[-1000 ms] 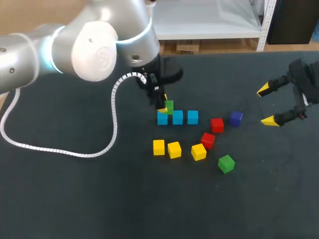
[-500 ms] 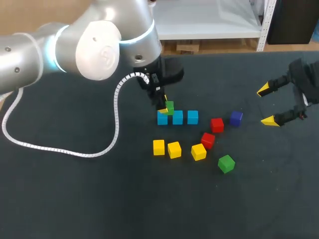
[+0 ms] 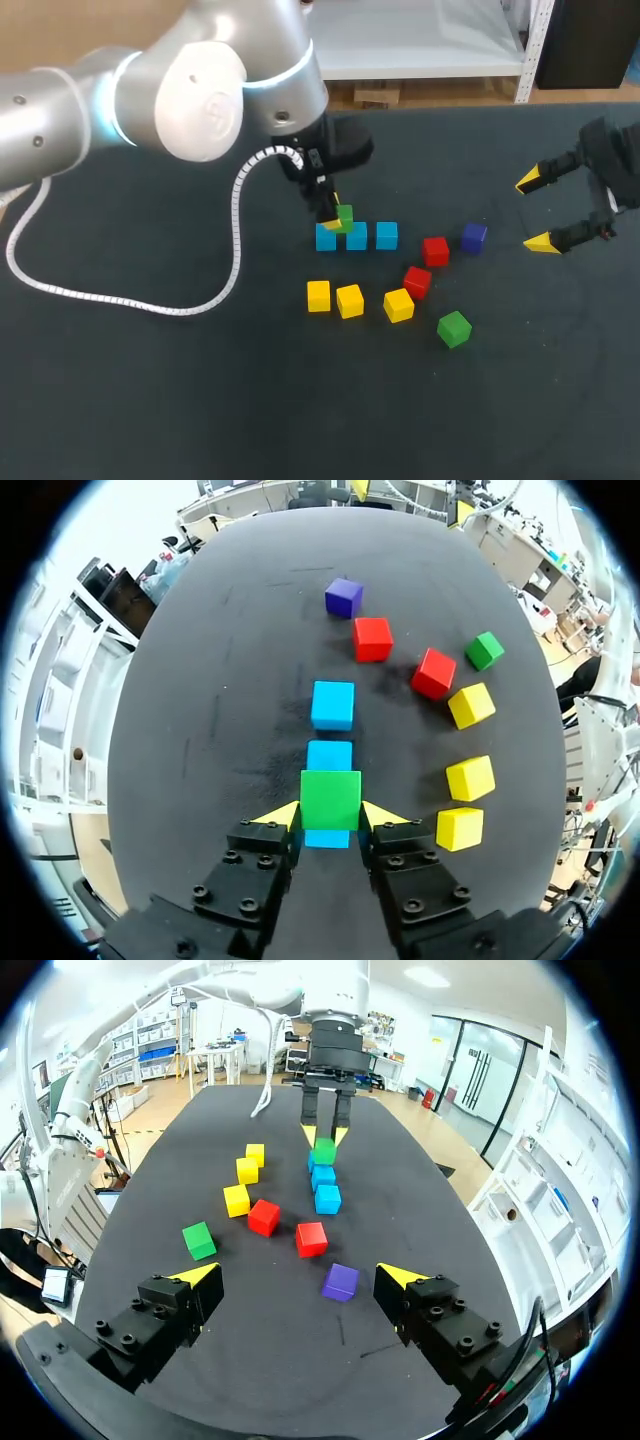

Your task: Place the blue cubes, place green cubes on the blue cubes, place the yellow cubes on the green cubes, then place the red cubes on the yellow cubes, and place purple cube on the red cubes.

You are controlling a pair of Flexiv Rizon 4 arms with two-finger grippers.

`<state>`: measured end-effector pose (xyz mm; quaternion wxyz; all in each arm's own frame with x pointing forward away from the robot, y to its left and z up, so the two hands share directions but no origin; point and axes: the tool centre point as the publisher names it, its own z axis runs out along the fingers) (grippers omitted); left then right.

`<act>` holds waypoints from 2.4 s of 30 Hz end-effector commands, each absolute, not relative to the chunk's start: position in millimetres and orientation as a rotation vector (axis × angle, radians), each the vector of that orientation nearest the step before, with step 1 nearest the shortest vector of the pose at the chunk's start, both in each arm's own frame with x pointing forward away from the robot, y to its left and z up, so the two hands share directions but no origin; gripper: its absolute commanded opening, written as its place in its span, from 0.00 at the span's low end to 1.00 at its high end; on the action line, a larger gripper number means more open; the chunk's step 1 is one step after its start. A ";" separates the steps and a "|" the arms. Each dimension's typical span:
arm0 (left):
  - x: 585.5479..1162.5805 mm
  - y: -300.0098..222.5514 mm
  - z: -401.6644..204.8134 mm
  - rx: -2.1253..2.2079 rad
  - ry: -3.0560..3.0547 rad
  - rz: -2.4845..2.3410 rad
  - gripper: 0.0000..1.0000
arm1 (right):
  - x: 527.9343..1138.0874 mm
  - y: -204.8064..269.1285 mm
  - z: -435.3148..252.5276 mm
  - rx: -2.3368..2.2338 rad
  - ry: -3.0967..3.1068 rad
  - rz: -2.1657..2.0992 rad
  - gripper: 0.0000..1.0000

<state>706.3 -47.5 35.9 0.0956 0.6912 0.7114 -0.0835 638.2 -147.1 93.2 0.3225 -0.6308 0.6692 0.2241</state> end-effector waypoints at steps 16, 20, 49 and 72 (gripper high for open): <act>708.4 -46.8 31.4 2.046 2.128 -0.245 0.00 | 638.9 -147.0 92.5 -1.655 1.754 0.590 1.00; 708.3 -46.4 30.8 2.047 2.130 -0.247 0.00 | 638.9 -147.0 92.5 -1.655 1.754 0.590 1.00; 710.6 -45.8 28.8 2.058 2.133 -0.265 0.09 | 638.9 -147.0 92.5 -1.655 1.754 0.590 1.00; 712.0 -44.2 26.8 2.060 2.137 -0.274 0.35 | 638.9 -147.0 92.5 -1.655 1.754 0.590 1.00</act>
